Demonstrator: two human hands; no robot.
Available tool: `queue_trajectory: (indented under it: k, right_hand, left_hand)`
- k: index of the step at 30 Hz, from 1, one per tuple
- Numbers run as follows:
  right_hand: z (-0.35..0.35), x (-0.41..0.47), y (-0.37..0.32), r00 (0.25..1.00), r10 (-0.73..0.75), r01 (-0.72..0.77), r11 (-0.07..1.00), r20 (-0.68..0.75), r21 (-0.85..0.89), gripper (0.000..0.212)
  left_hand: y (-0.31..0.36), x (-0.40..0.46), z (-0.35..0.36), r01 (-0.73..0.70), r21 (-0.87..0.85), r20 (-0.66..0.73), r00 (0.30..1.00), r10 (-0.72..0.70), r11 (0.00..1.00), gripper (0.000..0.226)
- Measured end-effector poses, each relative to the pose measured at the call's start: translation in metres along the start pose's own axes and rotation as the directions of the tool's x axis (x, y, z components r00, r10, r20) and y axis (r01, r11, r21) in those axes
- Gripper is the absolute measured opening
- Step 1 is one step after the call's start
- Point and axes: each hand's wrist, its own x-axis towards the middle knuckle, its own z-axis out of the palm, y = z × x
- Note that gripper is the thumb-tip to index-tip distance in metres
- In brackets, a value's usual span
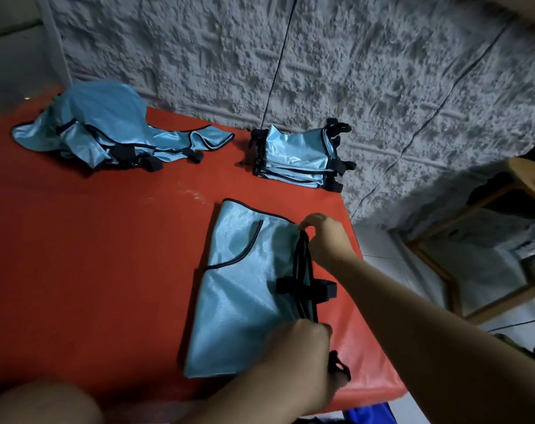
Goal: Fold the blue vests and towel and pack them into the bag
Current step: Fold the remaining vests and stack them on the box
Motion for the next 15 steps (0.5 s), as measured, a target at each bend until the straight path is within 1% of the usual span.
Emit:
queue_trajectory:
  k: [1,2,3,4,5,6,7,8,9,10,11,13,15]
  right_hand:
    - [-0.001,-0.011,-0.008,0.999,0.002,0.0,0.999,-0.036,0.039,0.047]
    - [-0.002,-0.025,-0.017,0.997,-0.025,0.03,0.997,-0.079,0.067,0.043]
    - [-0.003,-0.041,-0.026,0.992,-0.078,0.086,0.993,-0.102,0.086,0.037]
    - [-0.003,-0.057,-0.034,0.984,-0.156,0.165,0.979,-0.083,0.117,0.032]
    - [-0.003,-0.073,-0.04,0.969,-0.248,0.247,0.954,-0.016,0.171,0.03]
    - [-0.003,-0.09,-0.047,0.936,-0.34,0.311,0.923,0.098,0.228,0.032]
    - [0.001,-0.105,-0.049,0.888,-0.406,0.351,0.902,0.215,0.25,0.035]
    - [0.007,-0.117,-0.049,0.843,-0.447,0.399,0.893,0.3,0.209,0.04]
    - [0.015,-0.126,-0.045,0.818,-0.462,0.455,0.884,0.342,0.106,0.045]
    - [0.021,-0.133,-0.039,0.821,-0.457,0.497,0.867,0.343,-0.033,0.047]
    - [0.025,-0.137,-0.031,0.845,-0.425,0.493,0.854,0.324,-0.165,0.047]
    - [0.015,-0.144,-0.016,0.923,-0.292,0.365,0.874,0.252,-0.321,0.037]
    - [0.005,-0.147,0.0,0.966,-0.146,0.22,0.899,0.215,-0.38,0.032]
  left_hand:
    - [0.002,-0.002,-0.006,0.012,-0.033,-0.023,1.0,-0.013,0.999,0.043]
    - [0.004,-0.003,-0.011,0.021,-0.055,-0.043,0.999,-0.023,0.998,0.049]
    - [0.004,-0.003,-0.019,0.041,-0.106,-0.092,0.994,-0.051,0.993,0.051]
    - [0.0,-0.001,-0.025,0.057,-0.136,-0.149,0.986,-0.077,0.989,0.048]
    - [-0.006,0.0,-0.03,0.079,-0.118,-0.193,0.976,-0.101,0.99,0.042]
    - [-0.015,0.002,-0.035,0.109,-0.038,-0.201,0.973,-0.114,0.993,0.035]
    - [-0.027,0.002,-0.038,0.149,0.078,-0.18,0.975,-0.133,0.986,0.033]
    - [-0.04,0.002,-0.038,0.194,0.197,-0.123,0.977,-0.172,0.961,0.036]
    - [-0.053,0.0,-0.034,0.238,0.287,-0.06,0.971,-0.23,0.928,0.042]
    - [-0.065,-0.002,-0.028,0.271,0.336,-0.003,0.958,-0.287,0.902,0.05]
    - [-0.075,-0.005,-0.019,0.295,0.356,0.044,0.943,-0.331,0.887,0.062]
    - [-0.083,-0.013,-0.004,0.285,0.387,0.108,0.931,-0.35,0.877,0.081]
    - [-0.089,-0.018,0.005,0.269,0.414,0.123,0.93,-0.346,0.87,0.083]
